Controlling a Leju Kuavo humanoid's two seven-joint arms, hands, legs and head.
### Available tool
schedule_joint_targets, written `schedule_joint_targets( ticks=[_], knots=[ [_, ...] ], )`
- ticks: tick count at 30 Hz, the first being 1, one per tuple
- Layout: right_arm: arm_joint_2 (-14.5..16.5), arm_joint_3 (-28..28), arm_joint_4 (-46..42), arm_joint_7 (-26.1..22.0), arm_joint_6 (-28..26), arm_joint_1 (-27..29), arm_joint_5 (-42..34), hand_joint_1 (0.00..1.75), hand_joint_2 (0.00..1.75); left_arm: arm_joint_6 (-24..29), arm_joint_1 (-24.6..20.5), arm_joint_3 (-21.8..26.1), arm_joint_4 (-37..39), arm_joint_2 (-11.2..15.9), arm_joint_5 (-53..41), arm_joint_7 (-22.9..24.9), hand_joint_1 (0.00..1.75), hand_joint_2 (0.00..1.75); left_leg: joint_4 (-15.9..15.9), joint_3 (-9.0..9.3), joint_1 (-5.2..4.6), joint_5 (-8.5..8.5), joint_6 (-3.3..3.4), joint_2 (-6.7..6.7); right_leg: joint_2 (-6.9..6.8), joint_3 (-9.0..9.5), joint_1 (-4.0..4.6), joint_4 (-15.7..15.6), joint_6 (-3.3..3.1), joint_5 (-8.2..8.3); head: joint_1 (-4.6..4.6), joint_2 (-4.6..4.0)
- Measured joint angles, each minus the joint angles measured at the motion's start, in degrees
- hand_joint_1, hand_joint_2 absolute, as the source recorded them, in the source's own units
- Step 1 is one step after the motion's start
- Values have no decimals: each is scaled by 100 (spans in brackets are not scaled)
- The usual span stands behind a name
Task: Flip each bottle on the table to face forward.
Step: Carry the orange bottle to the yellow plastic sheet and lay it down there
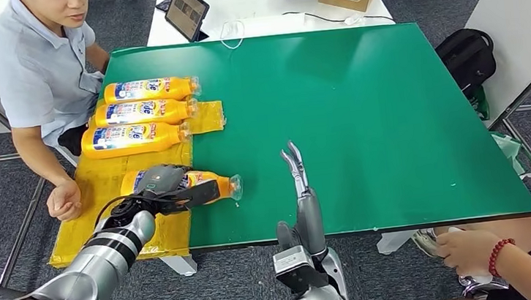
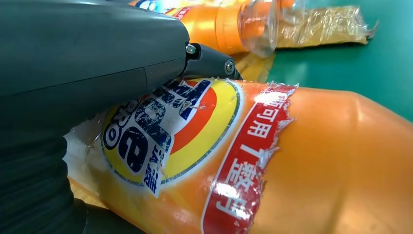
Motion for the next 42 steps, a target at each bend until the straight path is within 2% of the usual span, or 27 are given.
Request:
schedule_joint_targets(
  ticks=[1, 2, 5, 6, 8, 9, 15, 20, 24, 26, 33, 38, 42],
  knots=[
    [-10, 0, 1, 0, 15, -1, -5, 0, 0, -66, -25, -11, 35, 3, 8, 36, 169, 175, 0, 4, 0, 0, 0, 0, 0, 3, 0, 0, 0, 0, -1, 0],
    [-19, 0, 3, 0, 30, -2, -9, 0, 0, -125, -46, -18, 67, 5, 28, 60, 148, 175, 0, 9, 0, -1, 0, 1, 0, 8, 0, 0, 0, 0, -1, 0],
    [-37, 0, 11, 0, 58, -8, -25, 0, 0, -255, -74, -22, 127, 14, 144, 3, 62, 175, -1, 21, 0, -1, -1, 2, 1, 18, 1, 1, -1, 0, -1, 0],
    [-42, -1, 16, 0, 61, -12, -38, 0, 0, -282, -77, -18, 139, 19, 200, -50, 41, 175, -1, 22, 1, -1, -1, 2, 1, 19, 1, 1, -1, 0, -1, 0],
    [-52, -2, 34, 0, 63, -20, -63, 0, 0, -316, -78, -2, 156, 25, 311, -144, 13, 175, -2, 25, 1, -1, -1, 1, 1, 22, 1, 1, -1, -1, -1, 0],
    [-56, -2, 41, 0, 64, -22, -70, 0, 0, -324, -78, 7, 160, 27, 347, -167, 4, 175, -2, 25, 1, -1, -1, 0, 1, 22, 1, 1, -1, -1, -1, 0],
    [-61, -1, 70, 0, 64, -44, -88, 0, 0, -402, -75, 92, 167, 29, 536, -295, 1, 175, -2, 28, 1, -1, -1, -1, -1, 27, 1, 1, -1, -1, -1, 0],
    [-70, 1, 173, 0, 64, -126, -157, 0, 0, -822, -50, 622, 166, 24, 1426, -1053, 0, 175, -2, 45, 0, 0, -1, -4, -6, 47, -1, 0, -2, -1, -1, 0],
    [-89, 37, 212, 0, 27, -136, -223, 0, 0, -852, 179, 1018, 13, -57, 2197, -2028, 0, 175, -1, 45, 0, 0, -1, -2, -5, 44, -1, 0, -1, -1, 0, 0],
    [-104, 68, 224, 0, 8, -136, -235, 0, 0, -833, 320, 1207, -94, -123, 2426, -2306, 0, 175, 0, 41, 0, 0, 0, -2, -5, 41, 0, 0, -1, -1, 1, 0],
    [-126, 112, 242, 0, -15, -136, -261, 0, 0, -829, 477, 1499, -266, -222, 2564, -2450, 0, 175, 0, 37, 1, 0, -1, -1, -4, 34, 1, 0, -2, -2, -1, 0],
    [-126, 112, 220, 0, -108, -116, -161, 0, 0, -780, 736, 1679, -785, -399, 3324, -2885, 0, 175, 0, 28, 0, 0, -1, -1, -4, 25, 0, 0, -1, -2, 1, 0],
    [-17, 11, 64, 0, -132, -25, 36, 0, 175, -531, 1083, 1714, -1751, -606, 4089, -2902, 0, 175, 1, 22, -1, -1, 0, -1, -4, 21, -1, 0, -1, -1, 1, 0]
  ],
)
